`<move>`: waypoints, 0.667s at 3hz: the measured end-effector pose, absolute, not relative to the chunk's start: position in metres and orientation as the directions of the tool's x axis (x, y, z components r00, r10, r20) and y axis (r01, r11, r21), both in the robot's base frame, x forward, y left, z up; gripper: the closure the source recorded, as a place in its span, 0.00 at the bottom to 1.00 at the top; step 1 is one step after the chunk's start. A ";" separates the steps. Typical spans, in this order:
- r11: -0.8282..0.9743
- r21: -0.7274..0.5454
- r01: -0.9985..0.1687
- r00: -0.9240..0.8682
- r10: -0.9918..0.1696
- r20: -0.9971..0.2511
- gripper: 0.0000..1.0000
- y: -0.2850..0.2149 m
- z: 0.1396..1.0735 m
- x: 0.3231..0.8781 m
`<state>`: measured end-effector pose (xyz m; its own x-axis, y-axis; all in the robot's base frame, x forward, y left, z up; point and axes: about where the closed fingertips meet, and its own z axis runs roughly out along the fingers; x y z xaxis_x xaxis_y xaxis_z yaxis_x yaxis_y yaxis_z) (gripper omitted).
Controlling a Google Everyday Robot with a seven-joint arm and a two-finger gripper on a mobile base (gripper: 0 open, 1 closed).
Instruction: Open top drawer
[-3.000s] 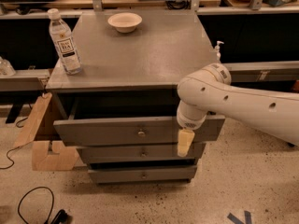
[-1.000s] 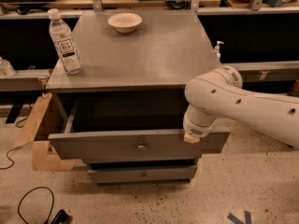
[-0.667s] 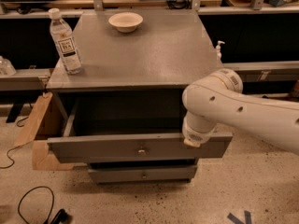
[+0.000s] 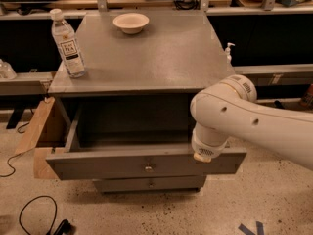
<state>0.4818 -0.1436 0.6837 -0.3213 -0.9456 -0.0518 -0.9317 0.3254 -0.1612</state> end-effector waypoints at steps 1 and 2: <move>0.325 -0.160 -0.932 -0.322 -0.946 -0.050 1.00 -0.143 0.685 0.479; 0.316 -0.139 -0.938 -0.314 -0.949 -0.038 1.00 -0.141 0.692 0.454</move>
Offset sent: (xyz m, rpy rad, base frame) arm -0.0867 0.0075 0.0238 -0.0141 0.0845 0.0305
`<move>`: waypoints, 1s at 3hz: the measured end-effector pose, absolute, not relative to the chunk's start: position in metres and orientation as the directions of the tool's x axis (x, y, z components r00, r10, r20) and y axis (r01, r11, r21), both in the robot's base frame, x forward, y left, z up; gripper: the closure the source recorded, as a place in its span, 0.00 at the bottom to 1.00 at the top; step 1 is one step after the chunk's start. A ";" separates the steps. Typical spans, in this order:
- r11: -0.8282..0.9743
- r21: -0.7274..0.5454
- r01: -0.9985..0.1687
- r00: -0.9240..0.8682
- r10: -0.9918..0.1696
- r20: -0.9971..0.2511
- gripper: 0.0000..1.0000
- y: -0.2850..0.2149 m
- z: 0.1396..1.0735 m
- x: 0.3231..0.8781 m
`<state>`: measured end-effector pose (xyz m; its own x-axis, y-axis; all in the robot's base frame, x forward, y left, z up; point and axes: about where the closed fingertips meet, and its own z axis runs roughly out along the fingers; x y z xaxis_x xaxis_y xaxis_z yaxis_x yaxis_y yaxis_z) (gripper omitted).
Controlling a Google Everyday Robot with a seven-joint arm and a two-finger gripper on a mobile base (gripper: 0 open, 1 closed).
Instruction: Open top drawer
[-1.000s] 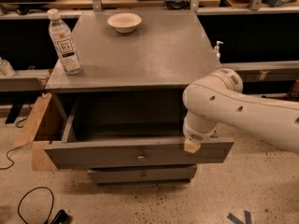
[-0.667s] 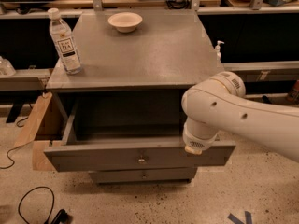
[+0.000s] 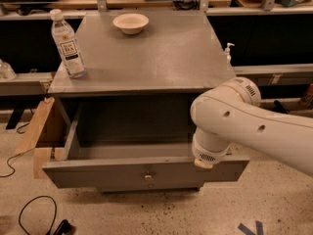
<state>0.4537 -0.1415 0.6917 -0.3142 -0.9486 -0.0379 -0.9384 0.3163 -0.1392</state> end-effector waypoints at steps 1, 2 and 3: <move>0.316 -0.139 -0.938 -0.314 -0.949 -0.038 0.82 -0.141 0.692 0.453; 0.316 -0.140 -0.938 -0.314 -0.949 -0.037 0.59 -0.142 0.692 0.453; 0.315 -0.142 -0.938 -0.313 -0.949 -0.035 0.28 -0.142 0.693 0.452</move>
Offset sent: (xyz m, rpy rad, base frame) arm -0.0005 0.0000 0.0001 -0.0001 0.0004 0.0002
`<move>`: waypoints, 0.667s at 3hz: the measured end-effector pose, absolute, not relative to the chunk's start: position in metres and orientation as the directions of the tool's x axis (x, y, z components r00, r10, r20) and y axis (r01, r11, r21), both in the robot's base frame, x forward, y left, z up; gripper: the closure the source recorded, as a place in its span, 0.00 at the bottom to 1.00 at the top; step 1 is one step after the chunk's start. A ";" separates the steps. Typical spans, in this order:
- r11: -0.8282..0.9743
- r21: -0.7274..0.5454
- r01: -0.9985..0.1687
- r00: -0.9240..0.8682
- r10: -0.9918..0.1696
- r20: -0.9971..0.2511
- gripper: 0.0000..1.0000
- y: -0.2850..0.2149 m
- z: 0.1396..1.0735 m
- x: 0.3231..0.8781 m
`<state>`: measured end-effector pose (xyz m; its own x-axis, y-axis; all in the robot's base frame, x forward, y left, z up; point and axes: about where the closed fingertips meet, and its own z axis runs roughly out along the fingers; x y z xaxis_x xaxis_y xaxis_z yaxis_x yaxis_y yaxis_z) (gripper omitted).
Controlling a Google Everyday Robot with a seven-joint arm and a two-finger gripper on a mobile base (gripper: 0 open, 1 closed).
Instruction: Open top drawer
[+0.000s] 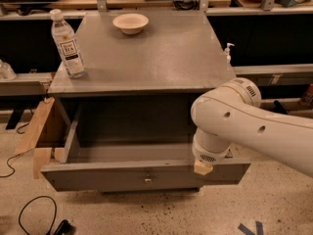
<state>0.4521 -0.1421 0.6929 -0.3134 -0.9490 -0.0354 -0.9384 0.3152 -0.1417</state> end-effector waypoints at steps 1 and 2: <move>0.315 -0.143 -0.938 -0.313 -0.949 -0.035 0.04 -0.142 0.693 0.452; 0.327 -0.158 -0.932 -0.327 -0.945 -0.028 0.00 -0.149 0.707 0.461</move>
Offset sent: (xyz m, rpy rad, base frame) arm 0.0249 -0.0160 0.0346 -0.0260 -0.0309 -0.0377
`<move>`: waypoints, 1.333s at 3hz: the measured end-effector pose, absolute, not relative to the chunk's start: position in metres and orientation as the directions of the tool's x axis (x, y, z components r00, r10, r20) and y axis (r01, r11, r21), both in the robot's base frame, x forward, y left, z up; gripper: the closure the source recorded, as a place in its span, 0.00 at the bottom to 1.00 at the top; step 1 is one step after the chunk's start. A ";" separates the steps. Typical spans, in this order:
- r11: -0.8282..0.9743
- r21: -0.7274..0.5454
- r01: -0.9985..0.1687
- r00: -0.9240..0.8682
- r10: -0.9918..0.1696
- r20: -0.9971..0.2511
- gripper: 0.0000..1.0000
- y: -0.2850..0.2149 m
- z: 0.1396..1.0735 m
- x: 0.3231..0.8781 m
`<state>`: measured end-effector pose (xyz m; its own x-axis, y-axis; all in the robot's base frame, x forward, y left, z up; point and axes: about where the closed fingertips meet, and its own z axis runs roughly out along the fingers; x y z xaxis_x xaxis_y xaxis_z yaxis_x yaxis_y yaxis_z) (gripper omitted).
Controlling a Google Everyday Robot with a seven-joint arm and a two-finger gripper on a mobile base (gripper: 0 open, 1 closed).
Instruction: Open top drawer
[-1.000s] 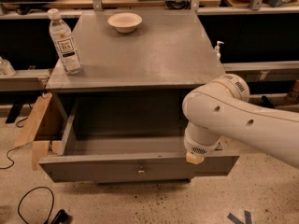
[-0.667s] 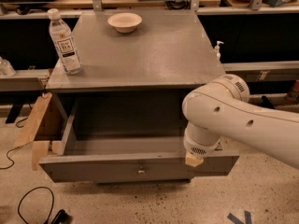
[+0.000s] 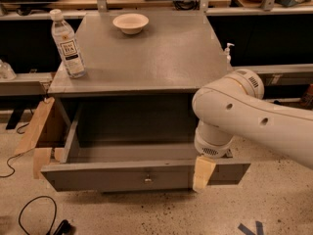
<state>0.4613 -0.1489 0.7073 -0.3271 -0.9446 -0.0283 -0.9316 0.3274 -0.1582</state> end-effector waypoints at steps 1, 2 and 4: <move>0.318 -0.191 -0.929 -0.315 -0.948 -0.047 0.18 -0.156 0.718 0.483; 0.284 -0.222 -0.933 -0.272 -0.959 -0.084 0.41 -0.163 0.708 0.500; 0.212 -0.259 -0.942 -0.188 -0.975 -0.115 0.88 -0.162 0.693 0.516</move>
Offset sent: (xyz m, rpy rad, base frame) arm 0.0729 -0.0159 -0.0155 0.1074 -0.1871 0.1267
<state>0.5158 -0.1619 0.6929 -0.1876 -0.9754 -0.1154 -0.9424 0.2119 -0.2587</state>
